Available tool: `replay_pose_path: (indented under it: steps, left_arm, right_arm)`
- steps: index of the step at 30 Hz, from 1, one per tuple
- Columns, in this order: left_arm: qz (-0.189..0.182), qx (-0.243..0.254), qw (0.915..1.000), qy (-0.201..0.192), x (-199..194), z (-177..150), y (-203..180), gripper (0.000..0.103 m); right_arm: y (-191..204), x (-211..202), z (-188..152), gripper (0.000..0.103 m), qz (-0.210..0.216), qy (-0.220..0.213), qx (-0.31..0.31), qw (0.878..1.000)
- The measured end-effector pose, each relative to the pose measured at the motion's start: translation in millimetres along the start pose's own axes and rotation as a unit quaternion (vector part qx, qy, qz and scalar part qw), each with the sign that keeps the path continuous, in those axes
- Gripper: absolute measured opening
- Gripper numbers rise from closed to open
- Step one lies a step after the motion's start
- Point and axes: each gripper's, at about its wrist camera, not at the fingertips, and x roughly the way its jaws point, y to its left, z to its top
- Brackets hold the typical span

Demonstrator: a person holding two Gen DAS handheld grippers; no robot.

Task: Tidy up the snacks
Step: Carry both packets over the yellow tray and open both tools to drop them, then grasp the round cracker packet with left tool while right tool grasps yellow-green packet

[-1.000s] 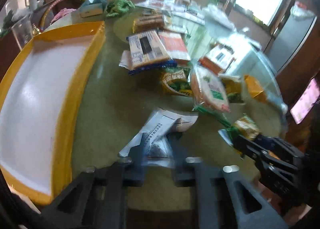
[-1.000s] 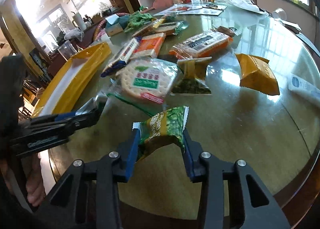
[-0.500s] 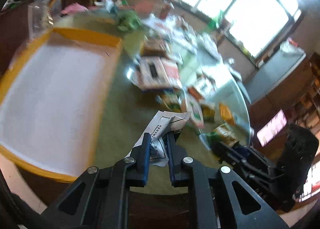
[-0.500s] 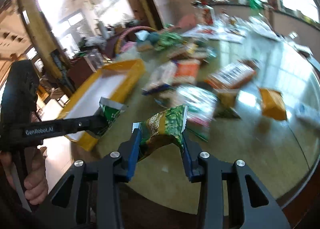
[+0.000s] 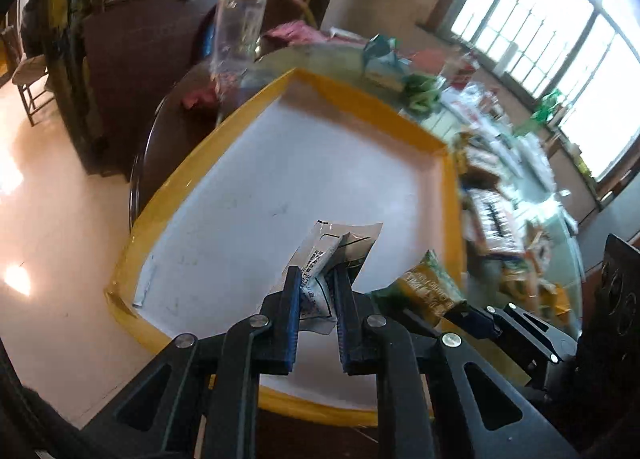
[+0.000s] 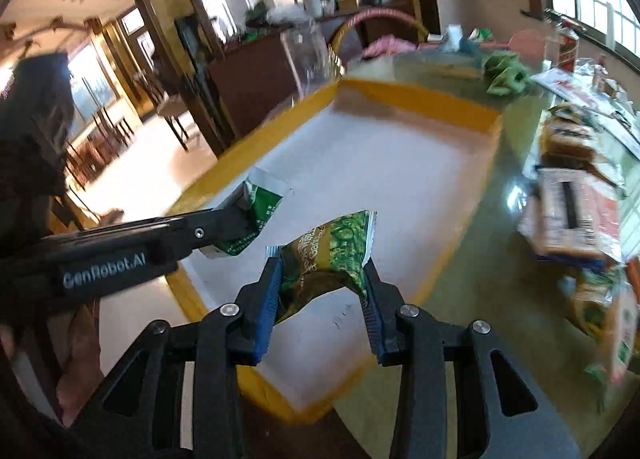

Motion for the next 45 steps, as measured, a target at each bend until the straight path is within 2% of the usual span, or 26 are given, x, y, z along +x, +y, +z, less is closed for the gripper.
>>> replay_pose_path:
  steps: [3, 5, 6, 7, 8, 9, 11, 15, 19, 24, 28, 30, 34, 41, 43, 45]
  left_arm:
    - [0.004, 0.001, 0.9999, 0.012, 9, -3, 5, 0.016]
    - [0.008, 0.017, 0.9998, 0.008, 8, -6, 1, 0.019]
    - [0.007, 0.022, 0.9997, 0.004, 5, -6, 1, 0.028]
    - [0.005, 0.026, 0.9996, -0.001, 2, -7, -2, 0.037]
    - [0.005, 0.027, 0.9996, -0.01, -3, -6, -2, 0.055]
    - [0.006, 0.028, 0.9991, -0.03, -12, -6, -6, 0.071]
    - [0.008, 0.029, 0.9977, -0.061, -26, -7, -8, 0.079]
    - [-0.017, 0.055, 0.9954, -0.076, -44, -14, -34, 0.079]
    - [-0.047, 0.091, 0.9921, -0.073, -49, -27, -66, 0.079]
    - [-0.089, 0.129, 0.9868, -0.039, -41, -39, -110, 0.079]
    - [-0.125, 0.154, 0.98, -0.007, -26, -43, -145, 0.079]
    - [-0.136, 0.165, 0.9768, 0.016, -13, -44, -163, 0.079]
    - [-0.159, 0.173, 0.9697, 0.065, 21, -44, -195, 0.079]
    - [-0.156, 0.167, 0.9658, 0.122, 76, -45, -233, 0.077]
    - [-0.142, 0.161, 0.9685, 0.127, 85, -46, -237, 0.067]
    - [-0.147, 0.153, 0.9686, 0.129, 87, -48, -238, 0.053]
  right_arm:
    - [2, 14, -6, 0.042, -0.001, 0.018, 0.001, 1.0]
    - [4, 10, -7, 0.051, -0.012, 0.011, -0.006, 1.0]
    - [6, 7, -7, 0.056, -0.012, 0.006, -0.01, 1.0]
    - [5, 2, -8, 0.069, -0.01, -0.001, -0.009, 1.0]
    - [4, -5, -9, 0.078, -0.01, -0.012, -0.002, 1.0]
    - [3, -11, -10, 0.078, -0.013, -0.02, 0.003, 1.0]
    - [-3, -29, -14, 0.08, -0.012, -0.037, 0.009, 0.999]
    - [-21, -72, -33, 0.088, -0.007, -0.076, 0.045, 0.996]
    - [-51, -113, -60, 0.088, -0.012, -0.101, 0.079, 0.992]
    - [-99, -158, -89, 0.088, -0.015, -0.128, 0.138, 0.982]
    - [-144, -184, -107, 0.088, -0.05, -0.147, 0.185, 0.971]
    - [-164, -189, -112, 0.085, -0.061, -0.147, 0.207, 0.965]
    - [-209, -188, -115, 0.072, -0.077, -0.133, 0.247, 0.957]
    - [-258, -150, -99, 0.053, -0.08, -0.08, 0.284, 0.952]
    - [-265, -141, -98, 0.05, -0.082, -0.069, 0.287, 0.952]
    - [-269, -132, -94, 0.046, -0.106, -0.058, 0.285, 0.951]
